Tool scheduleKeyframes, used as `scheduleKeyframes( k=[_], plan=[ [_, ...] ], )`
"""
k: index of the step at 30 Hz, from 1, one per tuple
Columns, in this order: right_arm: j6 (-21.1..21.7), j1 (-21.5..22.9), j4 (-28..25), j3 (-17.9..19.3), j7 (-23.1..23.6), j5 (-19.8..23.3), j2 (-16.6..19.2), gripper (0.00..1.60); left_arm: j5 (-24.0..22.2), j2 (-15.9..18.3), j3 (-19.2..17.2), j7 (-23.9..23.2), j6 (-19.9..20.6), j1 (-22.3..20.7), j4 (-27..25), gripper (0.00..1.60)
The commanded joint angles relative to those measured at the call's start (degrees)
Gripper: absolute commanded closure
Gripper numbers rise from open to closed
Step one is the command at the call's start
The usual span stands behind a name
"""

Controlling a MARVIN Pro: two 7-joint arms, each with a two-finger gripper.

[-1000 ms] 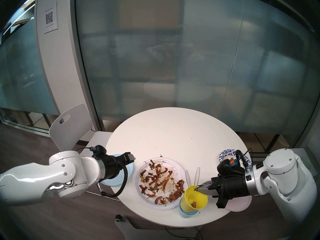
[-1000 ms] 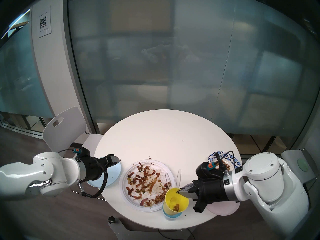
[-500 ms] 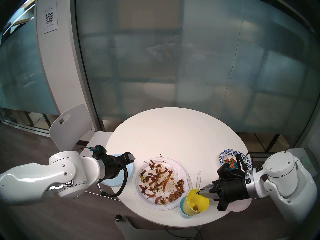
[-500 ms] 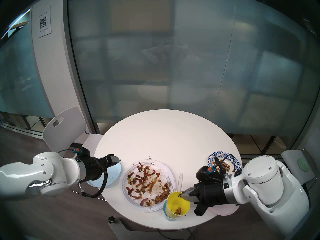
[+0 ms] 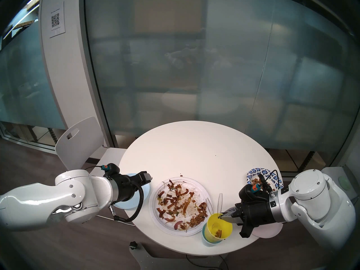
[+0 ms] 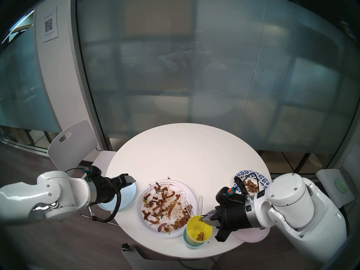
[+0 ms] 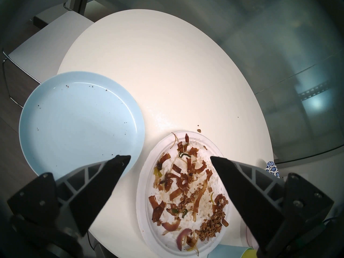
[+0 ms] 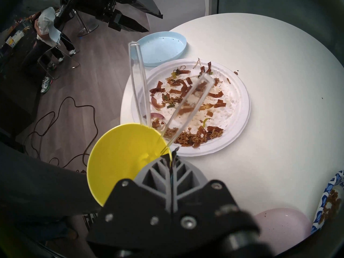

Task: Stack the plates into one stack

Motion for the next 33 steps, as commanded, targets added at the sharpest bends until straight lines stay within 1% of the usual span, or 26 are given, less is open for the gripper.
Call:
scheduleKeyframes(
  k=[1, 4, 9, 22, 28, 31, 32, 33],
  plan=[
    [-0.1, 0.5, 0.6, 0.9, -1.1, -0.1, 1.8, 1.6, 0.1, -0.1, -0.4, -0.3, -0.1, -0.4, -0.4, 0.0],
    [-0.1, 0.3, 1.2, 1.4, -1.6, 0.1, 1.1, 1.6, 0.1, 0.0, -0.3, -0.3, -0.1, -0.4, -0.4, 0.0],
    [-0.1, 2.0, 2.8, 1.0, -3.0, 0.1, -0.3, 1.6, 0.1, 0.0, -0.2, -0.3, -0.1, -0.5, -0.4, 0.0],
    [-0.1, 7.8, 9.5, -0.7, -3.6, 0.9, -0.1, 1.6, 0.0, 0.1, 0.0, -0.3, -0.2, -0.7, -0.4, 0.0],
    [-0.1, 9.5, 10.3, -0.4, -3.6, 1.8, -0.7, 1.6, 0.0, 0.1, 0.1, -0.4, -0.3, -0.8, -0.4, 0.0],
    [-0.1, 9.6, 10.2, 0.4, -3.4, 2.4, -1.0, 1.6, 0.0, 0.1, 0.2, -0.4, -0.3, -0.9, -0.4, 0.0],
    [-0.1, 9.7, 10.1, 0.6, -3.4, 2.5, -1.0, 1.39, 0.0, 0.1, 0.2, -0.4, -0.3, -0.9, -0.4, 0.0],
    [-0.1, 9.7, 10.0, 0.8, -3.2, 2.8, -0.9, 1.29, 0.0, 0.2, 0.2, -0.4, -0.3, -0.9, -0.4, 0.0]
  ],
)
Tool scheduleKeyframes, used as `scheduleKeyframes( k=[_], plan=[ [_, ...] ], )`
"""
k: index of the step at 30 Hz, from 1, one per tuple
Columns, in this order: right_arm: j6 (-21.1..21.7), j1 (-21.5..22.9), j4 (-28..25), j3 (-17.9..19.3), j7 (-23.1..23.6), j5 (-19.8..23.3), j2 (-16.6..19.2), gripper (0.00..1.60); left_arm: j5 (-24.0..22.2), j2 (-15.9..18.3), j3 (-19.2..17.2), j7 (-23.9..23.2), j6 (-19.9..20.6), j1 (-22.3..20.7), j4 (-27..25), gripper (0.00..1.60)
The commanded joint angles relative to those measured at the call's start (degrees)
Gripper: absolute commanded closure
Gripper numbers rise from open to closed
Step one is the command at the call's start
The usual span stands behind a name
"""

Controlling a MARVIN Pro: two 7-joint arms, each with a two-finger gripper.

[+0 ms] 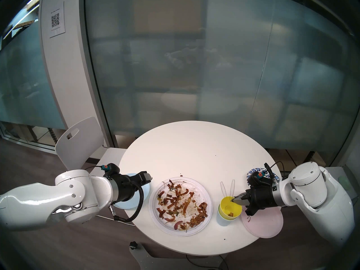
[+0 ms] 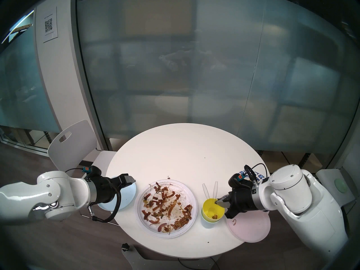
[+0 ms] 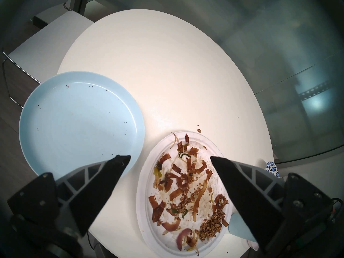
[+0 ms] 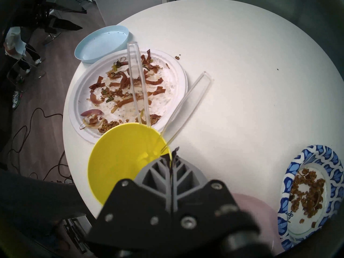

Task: Stack the plates into one stack

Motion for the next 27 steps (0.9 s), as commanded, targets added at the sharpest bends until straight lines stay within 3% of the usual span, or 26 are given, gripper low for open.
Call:
scheduleKeyframes(
  k=[1, 8, 9, 11, 17, 22, 27],
  plan=[
    [-0.1, 2.5, -1.1, 1.6, 0.9, 1.5, -0.1, 1.2, 0.1, -0.1, -0.3, -0.3, -0.1, -0.4, -0.4, 0.0],
    [-0.1, 1.8, -1.4, 2.4, 1.2, 1.5, 0.5, 0.81, 0.1, 0.0, -0.2, -0.3, -0.1, -0.5, -0.4, 0.0],
    [-0.1, 1.7, -1.3, 2.4, 1.2, 1.5, 0.5, 0.6, 0.1, 0.0, -0.2, -0.3, -0.1, -0.5, -0.4, 0.0],
    [-0.1, 1.6, -1.3, 2.6, 1.3, 1.4, 0.5, 0.54, 0.1, 0.0, -0.2, -0.3, -0.2, -0.6, -0.4, 0.0],
    [-0.1, -0.8, -2.5, 5.1, 0.7, 1.2, -0.4, 0.57, 0.1, 0.0, -0.1, -0.3, -0.2, -0.6, -0.4, 0.0],
    [-1.4, -5.1, -5.1, 11.3, -0.7, 2.5, -5.9, 0.63, 0.1, 0.1, 0.0, -0.3, -0.2, -0.7, -0.4, 0.0],
    [-4.5, -8.7, -7.3, 14.6, -3.0, 5.5, -9.4, 0.61, 0.1, 0.3, 0.0, -0.5, -0.2, -0.8, -0.4, 0.0]
  ],
)
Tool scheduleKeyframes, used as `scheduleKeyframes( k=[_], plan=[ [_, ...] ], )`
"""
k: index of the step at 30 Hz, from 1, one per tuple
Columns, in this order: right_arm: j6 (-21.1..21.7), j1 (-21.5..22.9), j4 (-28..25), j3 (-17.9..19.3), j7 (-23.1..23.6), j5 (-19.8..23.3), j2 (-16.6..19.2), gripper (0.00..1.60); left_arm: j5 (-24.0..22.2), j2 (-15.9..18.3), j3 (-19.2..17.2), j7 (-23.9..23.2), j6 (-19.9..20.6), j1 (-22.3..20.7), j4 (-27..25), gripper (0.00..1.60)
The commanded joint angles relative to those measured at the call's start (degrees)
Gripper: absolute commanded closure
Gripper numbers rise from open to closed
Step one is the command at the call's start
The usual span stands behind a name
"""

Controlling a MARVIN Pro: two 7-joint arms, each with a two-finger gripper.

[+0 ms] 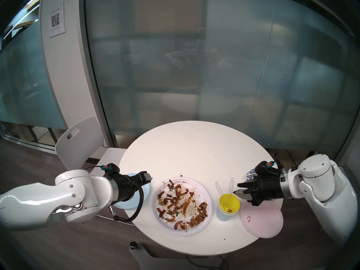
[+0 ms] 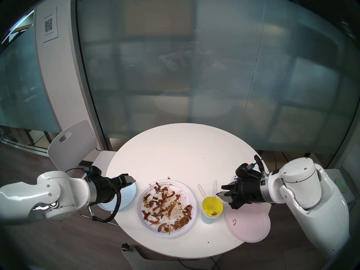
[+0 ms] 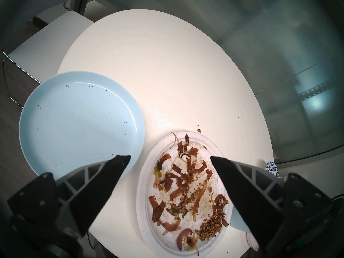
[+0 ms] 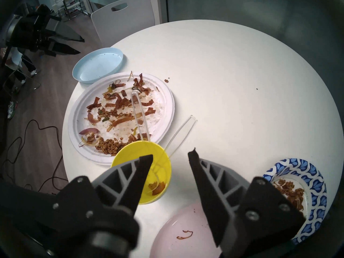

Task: Stack the plates into one stack

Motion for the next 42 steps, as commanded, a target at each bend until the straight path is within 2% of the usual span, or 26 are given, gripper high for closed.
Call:
scheduleKeyframes(
  k=[1, 3, 5, 6, 8, 13, 14, 20, 22, 29, 31, 34, 42],
  plan=[
    [-4.5, -6.2, -4.2, 5.7, -3.3, 4.0, -6.6, 0.61, -0.3, 0.8, -0.7, -0.5, 0.1, -0.3, -0.8, 0.0],
    [-5.3, -7.7, -5.2, 6.7, -4.3, 4.6, -8.0, 0.59, -0.5, 2.0, -0.9, -0.6, 0.5, -0.3, -1.2, 0.0],
    [-6.3, -9.1, -6.0, 7.7, -5.4, 5.5, -9.1, 0.51, -0.1, 3.6, -1.1, -0.9, 0.4, 0.0, -1.6, 0.0],
    [-6.9, -10.0, -6.4, 8.3, -5.9, 5.7, -10.0, 0.41, -0.2, 4.4, -1.2, -1.2, 0.4, 0.2, -1.7, 0.0],
    [-8.0, -11.3, -7.1, 9.2, -6.7, 6.4, -11.4, 0.38, 0.4, 5.1, -1.8, -1.1, 1.0, 0.7, -1.7, 0.0],
    [-10.4, -13.8, -8.8, 11.1, -8.2, 7.3, -15.5, 0.4, 2.4, 6.2, -3.4, -0.2, 2.3, 2.2, -0.8, 0.0],
    [-10.8, -14.4, -9.0, 11.3, -8.7, 7.8, -15.1, 0.4, 2.8, 6.3, -3.7, 0.0, 2.4, 2.6, -0.4, 0.0],
    [-13.6, -16.7, -9.9, 12.8, -9.7, 7.8, -19.9, 0.4, 5.0, 7.1, -4.4, 0.1, 1.4, 5.3, 3.3, 0.0],
    [-14.5, -17.3, -9.9, 13.0, -10.0, 7.8, -20.8, 0.4, 4.4, 7.3, -5.1, -0.4, 0.7, 6.1, 4.7, 0.0],
    [-16.5, -18.4, -9.9, 13.3, -10.2, 7.8, -22.3, 0.38, 3.5, 7.8, -6.2, -2.6, -1.0, 8.4, 9.3, 0.0],
    [-17.3, -18.5, -9.9, 13.6, -10.2, 7.7, -22.6, 0.36, 3.2, 7.9, -7.1, -4.9, -1.1, 9.8, 10.7, 0.0],
    [-17.8, -18.4, -9.9, 13.7, -10.2, 7.7, -22.7, 0.36, 2.9, 8.1, -8.3, -6.5, -0.8, 11.4, 11.4, 0.0],
    [-18.3, -18.6, -9.9, 14.5, -10.1, 7.8, -22.9, 0.31, 2.3, 8.3, -8.2, -11.0, 0.9, 14.0, 14.3, 0.0]
  ],
)
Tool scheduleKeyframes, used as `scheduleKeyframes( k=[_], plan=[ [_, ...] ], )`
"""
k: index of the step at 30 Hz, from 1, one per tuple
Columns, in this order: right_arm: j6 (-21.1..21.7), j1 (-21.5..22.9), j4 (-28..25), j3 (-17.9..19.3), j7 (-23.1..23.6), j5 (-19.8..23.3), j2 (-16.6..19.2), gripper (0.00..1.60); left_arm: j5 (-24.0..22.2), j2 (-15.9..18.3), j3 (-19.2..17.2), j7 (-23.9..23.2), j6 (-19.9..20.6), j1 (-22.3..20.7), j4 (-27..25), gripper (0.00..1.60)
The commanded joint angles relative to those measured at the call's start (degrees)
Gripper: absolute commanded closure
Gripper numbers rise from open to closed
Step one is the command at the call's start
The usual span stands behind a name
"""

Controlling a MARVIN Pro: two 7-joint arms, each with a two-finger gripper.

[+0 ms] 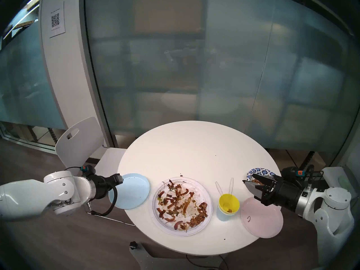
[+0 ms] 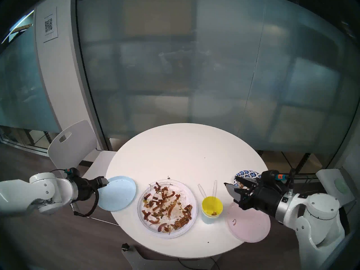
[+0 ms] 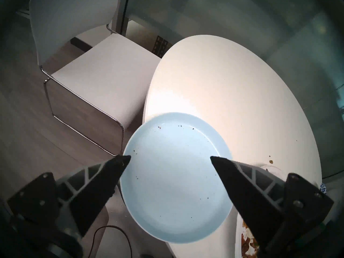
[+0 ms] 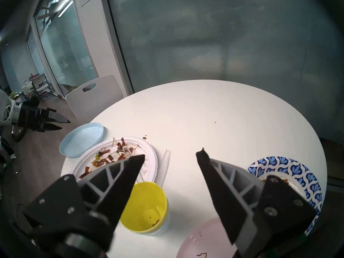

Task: Stack the plates into one stack

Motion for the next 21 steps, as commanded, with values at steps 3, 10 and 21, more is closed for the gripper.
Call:
scheduleKeyframes(
  k=[3, 10, 21],
  plan=[
    [-1.5, 0.0, -1.2, 0.8, 0.6, 0.4, -0.7, 0.31, -0.8, 0.7, -1.0, -4.7, 2.1, 2.8, 2.1, 0.0],
    [-1.9, 0.1, -1.2, 1.0, 0.9, 0.3, -0.9, 0.31, -0.1, 0.8, 0.3, -5.6, 3.0, 2.8, 2.5, 0.0],
    [-1.5, 0.7, -1.2, 1.5, 1.3, 0.2, -1.0, 0.3, 3.4, -4.6, 1.8, -2.8, 5.9, 1.3, 3.8, 0.03]
  ],
)
